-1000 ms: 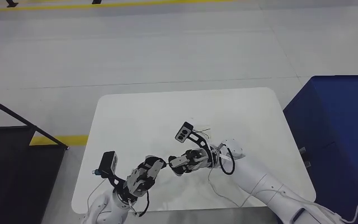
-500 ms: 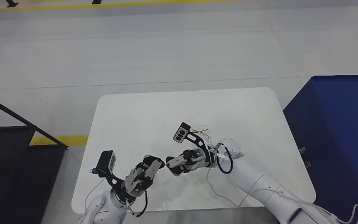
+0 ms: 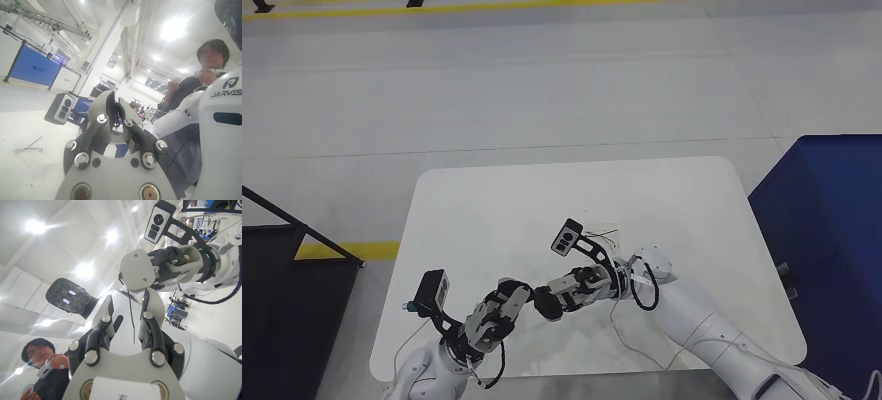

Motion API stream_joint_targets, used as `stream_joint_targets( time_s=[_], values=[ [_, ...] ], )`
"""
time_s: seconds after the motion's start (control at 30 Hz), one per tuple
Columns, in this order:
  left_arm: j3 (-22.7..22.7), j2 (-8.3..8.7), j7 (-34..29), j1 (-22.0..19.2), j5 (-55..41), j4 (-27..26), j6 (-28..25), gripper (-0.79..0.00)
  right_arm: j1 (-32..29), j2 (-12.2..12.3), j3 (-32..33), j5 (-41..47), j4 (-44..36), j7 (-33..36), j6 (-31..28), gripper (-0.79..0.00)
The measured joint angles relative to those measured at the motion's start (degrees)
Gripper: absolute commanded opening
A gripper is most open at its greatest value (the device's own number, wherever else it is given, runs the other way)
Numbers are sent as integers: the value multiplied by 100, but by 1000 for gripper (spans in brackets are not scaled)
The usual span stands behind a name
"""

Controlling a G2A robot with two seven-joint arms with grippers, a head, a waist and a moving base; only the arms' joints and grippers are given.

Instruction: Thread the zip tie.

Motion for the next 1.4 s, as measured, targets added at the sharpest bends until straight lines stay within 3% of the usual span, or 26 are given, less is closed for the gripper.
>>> stream_joint_targets(
  time_s=[0.1, 0.17, 0.47, 0.53, 0.57, 0.93, 1.17, 1.23, 1.3, 1.4],
  values=[
    [11, 9, 28, 9, 24, -1, 0, -785, -26, -19, 46, -38, -3, 8, 20, -717],
    [28, 14, 51, 14, 51, 6, 0, -785, -44, -31, 79, -67, -8, 15, 36, -785],
    [87, 38, 182, 29, 117, -25, 0, -785, -123, -73, 215, -198, -58, 11, 112, -785],
    [91, 43, 228, 29, 119, -39, 0, -566, -132, -81, 238, -232, -63, 14, 133, -785],
    [95, 49, 240, 30, 128, -39, 0, 0, -138, -86, 252, -254, -65, 15, 153, -785],
    [-7, 127, 561, 68, -307, -146, 0, 0, -185, -107, 463, -272, -183, 165, 333, -785],
    [6, 136, 443, 71, -229, -90, 117, 0, -229, -88, 563, -370, -331, 58, 233, -785],
    [111, 159, -6, 111, -368, -37, 516, 0, -277, -39, 741, -531, -436, 1, 98, -785],
    [252, 238, -972, 94, -1072, -120, 1225, 0, -333, 41, 1001, -801, -516, -60, -18, -785],
    [-83, 381, -2563, 90, -3115, -551, 2712, 0, -457, 158, 1346, -1242, -723, -169, -61, -785]
  ],
)
